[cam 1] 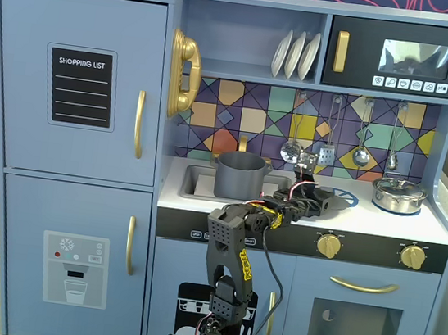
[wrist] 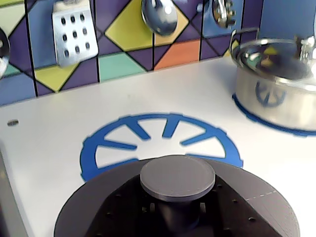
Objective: Take off the lid from the gray recipient and place it on the counter
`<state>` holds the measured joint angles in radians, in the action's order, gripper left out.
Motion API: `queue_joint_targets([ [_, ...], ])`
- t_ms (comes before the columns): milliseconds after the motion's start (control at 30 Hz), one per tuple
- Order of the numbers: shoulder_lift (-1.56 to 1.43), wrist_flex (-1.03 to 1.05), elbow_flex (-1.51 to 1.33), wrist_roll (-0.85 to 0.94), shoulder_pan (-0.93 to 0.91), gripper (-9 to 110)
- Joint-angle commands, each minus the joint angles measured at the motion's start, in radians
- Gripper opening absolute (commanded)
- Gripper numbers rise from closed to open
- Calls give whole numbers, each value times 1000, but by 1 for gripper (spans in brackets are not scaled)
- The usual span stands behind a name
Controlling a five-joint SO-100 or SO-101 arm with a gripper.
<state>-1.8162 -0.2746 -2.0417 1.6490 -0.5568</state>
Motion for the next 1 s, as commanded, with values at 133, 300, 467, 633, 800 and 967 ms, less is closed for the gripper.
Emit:
queue_joint_targets([
  [133,38,-80,-6,6,9,0],
  [300,18,-94,-25,-8,-12,18],
  [467,-18,-71,-34,17,-44,33],
  [633,-43,-71,-29,28,-66,32],
  [800,-66,-75,-21,17,-72,32],
  [967,-186,17,40,-20,-25,30],
])
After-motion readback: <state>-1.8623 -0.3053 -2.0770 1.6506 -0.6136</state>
